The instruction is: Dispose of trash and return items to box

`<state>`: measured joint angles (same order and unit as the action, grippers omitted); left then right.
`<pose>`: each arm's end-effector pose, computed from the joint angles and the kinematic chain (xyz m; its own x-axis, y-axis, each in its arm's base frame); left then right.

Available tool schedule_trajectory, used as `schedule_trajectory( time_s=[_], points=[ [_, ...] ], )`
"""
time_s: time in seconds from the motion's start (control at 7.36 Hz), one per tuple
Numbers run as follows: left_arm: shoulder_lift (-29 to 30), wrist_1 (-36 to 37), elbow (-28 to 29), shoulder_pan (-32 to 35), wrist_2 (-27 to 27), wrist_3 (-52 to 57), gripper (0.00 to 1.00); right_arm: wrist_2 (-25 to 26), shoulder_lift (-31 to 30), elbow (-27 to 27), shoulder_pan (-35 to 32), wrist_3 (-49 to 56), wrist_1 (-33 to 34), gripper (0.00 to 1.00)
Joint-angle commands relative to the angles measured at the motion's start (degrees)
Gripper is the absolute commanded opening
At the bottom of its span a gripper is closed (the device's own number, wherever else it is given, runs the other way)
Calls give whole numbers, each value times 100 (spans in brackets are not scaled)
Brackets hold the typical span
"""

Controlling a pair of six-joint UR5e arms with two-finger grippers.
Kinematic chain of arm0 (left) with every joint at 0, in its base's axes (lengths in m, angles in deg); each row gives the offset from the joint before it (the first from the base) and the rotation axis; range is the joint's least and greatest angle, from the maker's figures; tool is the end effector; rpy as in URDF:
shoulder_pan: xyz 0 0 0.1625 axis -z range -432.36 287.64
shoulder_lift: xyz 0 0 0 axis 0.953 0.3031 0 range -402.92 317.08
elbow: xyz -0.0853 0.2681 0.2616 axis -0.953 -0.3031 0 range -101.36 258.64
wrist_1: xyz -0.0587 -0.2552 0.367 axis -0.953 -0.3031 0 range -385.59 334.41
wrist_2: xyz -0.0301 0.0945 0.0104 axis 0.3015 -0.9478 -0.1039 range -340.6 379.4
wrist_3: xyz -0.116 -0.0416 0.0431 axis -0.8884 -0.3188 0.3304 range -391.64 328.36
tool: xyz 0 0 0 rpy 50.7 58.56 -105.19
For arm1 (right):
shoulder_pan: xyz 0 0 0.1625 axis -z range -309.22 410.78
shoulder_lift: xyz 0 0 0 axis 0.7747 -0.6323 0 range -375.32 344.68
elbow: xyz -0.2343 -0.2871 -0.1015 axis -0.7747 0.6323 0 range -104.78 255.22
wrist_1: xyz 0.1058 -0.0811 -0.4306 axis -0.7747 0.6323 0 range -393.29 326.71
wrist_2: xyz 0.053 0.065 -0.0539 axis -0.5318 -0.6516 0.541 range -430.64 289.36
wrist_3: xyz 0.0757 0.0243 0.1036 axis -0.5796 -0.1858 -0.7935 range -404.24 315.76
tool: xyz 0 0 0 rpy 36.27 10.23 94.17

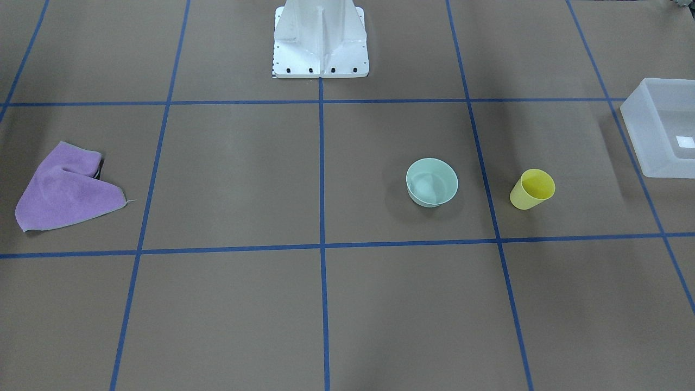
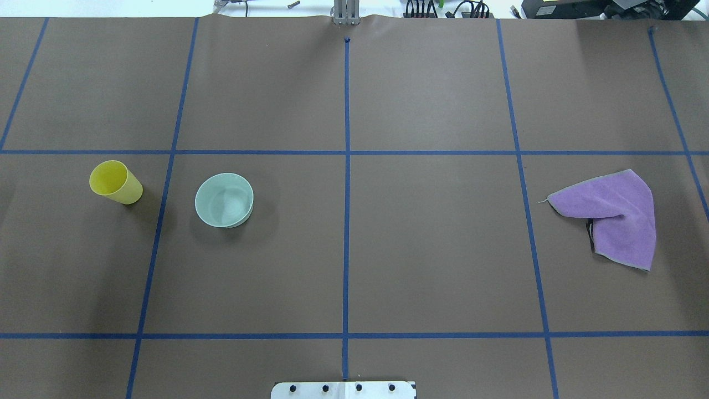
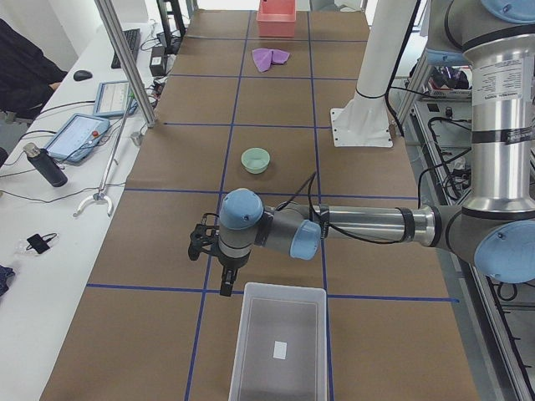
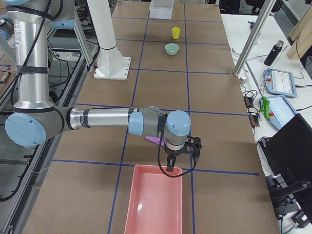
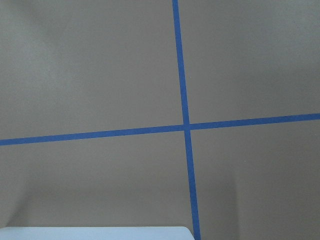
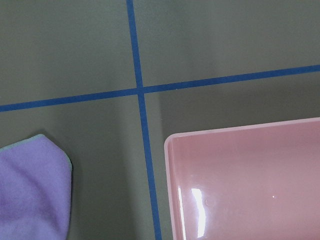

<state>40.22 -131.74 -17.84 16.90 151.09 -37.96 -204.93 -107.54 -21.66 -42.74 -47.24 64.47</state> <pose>-0.0399 -0.5078 0.6135 0.7412 0.0832 -0.6661 0.0697 0.9774 0.1996 0.0732 -0.5053 0.6101 0.7080 0.1338 0.6935 -0.0986 0.9910 -0.0906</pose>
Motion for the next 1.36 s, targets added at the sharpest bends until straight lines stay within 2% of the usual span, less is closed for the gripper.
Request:
schedule_trajectory(
  time_s=[0.0,0.95,1.22],
  points=[
    [-166,-361,33,-4,14,-9,98,-1,-6,-6,0,10,-3,100],
    [-87,-248,112,-83,-65,-10,99,-36,20,-59,0,45,-29,100],
    [184,-135,16,-83,-12,-297,99,-27,-6,-111,0,45,-29,100]
  ],
)
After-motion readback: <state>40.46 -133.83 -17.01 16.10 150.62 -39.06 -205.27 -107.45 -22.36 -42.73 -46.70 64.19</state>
